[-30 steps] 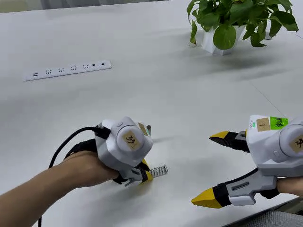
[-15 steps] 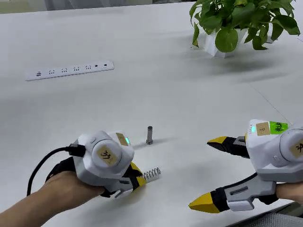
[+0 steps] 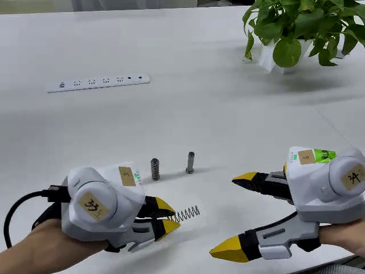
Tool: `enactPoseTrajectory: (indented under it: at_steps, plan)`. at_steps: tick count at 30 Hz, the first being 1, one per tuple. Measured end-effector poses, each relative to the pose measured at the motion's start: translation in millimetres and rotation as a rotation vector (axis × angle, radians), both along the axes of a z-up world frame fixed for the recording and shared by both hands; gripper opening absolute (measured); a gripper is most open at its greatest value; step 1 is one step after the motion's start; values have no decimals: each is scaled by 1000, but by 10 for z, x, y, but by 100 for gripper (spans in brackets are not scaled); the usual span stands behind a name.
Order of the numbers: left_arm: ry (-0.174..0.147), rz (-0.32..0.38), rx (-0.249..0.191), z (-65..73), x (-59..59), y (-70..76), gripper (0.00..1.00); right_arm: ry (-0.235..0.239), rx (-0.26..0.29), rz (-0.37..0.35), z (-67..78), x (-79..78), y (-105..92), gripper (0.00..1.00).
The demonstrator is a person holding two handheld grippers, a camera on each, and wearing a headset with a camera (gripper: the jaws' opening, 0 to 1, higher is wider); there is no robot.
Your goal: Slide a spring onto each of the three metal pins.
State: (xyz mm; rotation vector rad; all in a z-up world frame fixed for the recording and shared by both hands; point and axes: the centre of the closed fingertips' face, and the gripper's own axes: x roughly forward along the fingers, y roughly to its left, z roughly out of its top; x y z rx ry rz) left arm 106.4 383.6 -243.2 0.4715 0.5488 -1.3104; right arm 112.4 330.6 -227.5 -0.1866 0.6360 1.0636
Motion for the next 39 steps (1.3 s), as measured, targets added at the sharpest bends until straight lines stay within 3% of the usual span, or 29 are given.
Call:
enactPoseTrajectory:
  at_steps: [3, 8, 16, 32, 39]
  plan:
    - [16, -41, -43, 56, -103, -18, 10, 10, 33, 36, 72, 4, 93, 76]
    - [8, -63, -48, 68, -165, -3, 10, 43, 50, 133, 93, -94, 238, 56]
    - [1, -86, -57, 108, -189, 4, 10, 93, 77, 195, 79, -164, 347, 29]
    - [-3, -113, -63, 116, -194, -50, 10, 130, 71, 243, 43, -245, 339, 12]
    - [5, -99, -60, 92, -177, -73, 10, 96, 54, 246, 132, -227, 377, 12]
